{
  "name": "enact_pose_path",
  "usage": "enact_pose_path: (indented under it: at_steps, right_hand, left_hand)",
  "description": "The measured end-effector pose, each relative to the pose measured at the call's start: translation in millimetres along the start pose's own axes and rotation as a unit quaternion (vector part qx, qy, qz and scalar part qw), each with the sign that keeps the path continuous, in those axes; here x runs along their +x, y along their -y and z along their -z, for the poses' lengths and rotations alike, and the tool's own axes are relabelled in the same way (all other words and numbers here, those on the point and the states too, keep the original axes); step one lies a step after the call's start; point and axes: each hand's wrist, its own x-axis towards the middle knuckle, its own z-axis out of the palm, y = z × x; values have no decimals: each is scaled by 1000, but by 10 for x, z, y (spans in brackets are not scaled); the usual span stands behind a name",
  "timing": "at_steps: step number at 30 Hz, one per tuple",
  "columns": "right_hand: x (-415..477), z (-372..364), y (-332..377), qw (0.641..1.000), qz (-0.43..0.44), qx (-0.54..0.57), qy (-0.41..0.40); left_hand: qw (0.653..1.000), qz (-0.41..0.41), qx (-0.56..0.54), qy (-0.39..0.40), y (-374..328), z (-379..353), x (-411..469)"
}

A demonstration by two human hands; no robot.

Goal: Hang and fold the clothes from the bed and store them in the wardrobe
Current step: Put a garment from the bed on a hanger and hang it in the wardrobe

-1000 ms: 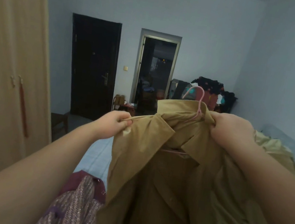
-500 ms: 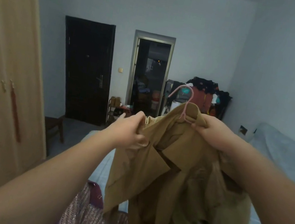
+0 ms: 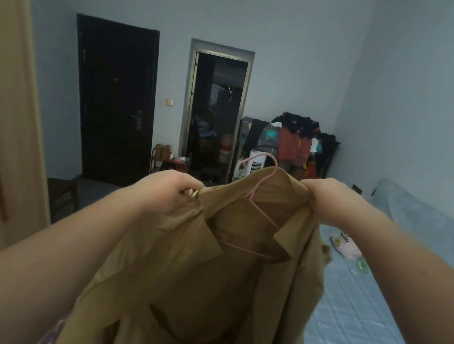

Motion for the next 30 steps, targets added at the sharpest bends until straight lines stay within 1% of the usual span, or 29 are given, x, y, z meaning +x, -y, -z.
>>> enact_pose_path:
  at_steps: [2, 3, 4, 5, 6, 7, 8, 9, 10, 11, 12, 13, 15, 16, 17, 19, 21, 24, 27, 29, 30]
  right_hand:
    - [51, -42, 26, 996, -18, -23, -82]
    - [68, -75, 61, 992, -36, 21, -120]
    - [90, -122, 100, 983, -57, 113, -132]
    - [94, -167, 169, 961, -78, 238, -114]
    - [107, -226, 225, 926, -91, 358, -82]
    - [80, -251, 295, 895, -91, 434, -49]
    - [61, -294, 335, 875, -83, 476, -22]
    - [29, -330, 361, 865, -77, 497, 7]
    - [0, -366, 370, 859, -71, 505, 38]
    - [-32, -405, 365, 864, -63, 495, 66]
    - [-46, -469, 341, 876, -45, 474, 81]
    - [-77, -512, 323, 900, -23, 429, 74]
    - [-105, -605, 295, 955, 18, 298, 1]
    - [-115, -659, 306, 966, 36, 254, -32]
    - [-139, -696, 338, 971, 38, 232, -47]
    - [-158, -759, 385, 977, 17, 201, -71]
    - [-111, -761, 356, 974, -11, 201, -107]
    - [-52, -550, 211, 951, -33, 278, -130]
    - [-21, -193, 80, 945, 1, 307, -116]
    - [25, 15, 60, 932, 22, 333, -142]
    - [54, 94, 61, 916, 21, 366, -163]
  left_hand:
    - [1000, -7, -11, -6, -23, 50, -1]
    - [1000, -10, -10, -14, -37, 71, 5]
    - [1000, -7, -13, -20, -36, 80, 12]
    - [1000, -3, -18, -24, -23, 86, 13]
    - [999, 2, -24, -30, 2, 87, 10]
    - [999, 7, -30, -35, 39, 85, 1]
    - [998, 12, -37, -41, 86, 78, -13]
    - [998, 19, -44, -47, 132, 73, -30]
    - [997, 26, -52, -53, 176, 67, -47]
    - [996, 36, -61, -60, 217, 65, -70]
    - [994, 46, -75, -69, 269, 61, -87]
    - [991, 54, -92, -79, 314, 61, -106]
    - [986, 61, -125, -94, 384, 54, -133]
    - [984, 62, -136, -98, 405, 53, -138]
    - [982, 62, -144, -101, 411, 61, -142]
    - [981, 58, -153, -100, 407, 80, -143]
    - [984, 55, -144, -94, 421, 105, -147]
    - [984, 68, -136, -91, 505, 185, -193]
    - [987, 88, -112, -74, 596, 282, -274]
    - [991, 80, -95, -59, 611, 329, -310]
    - [991, 68, -94, -62, 608, 349, -316]
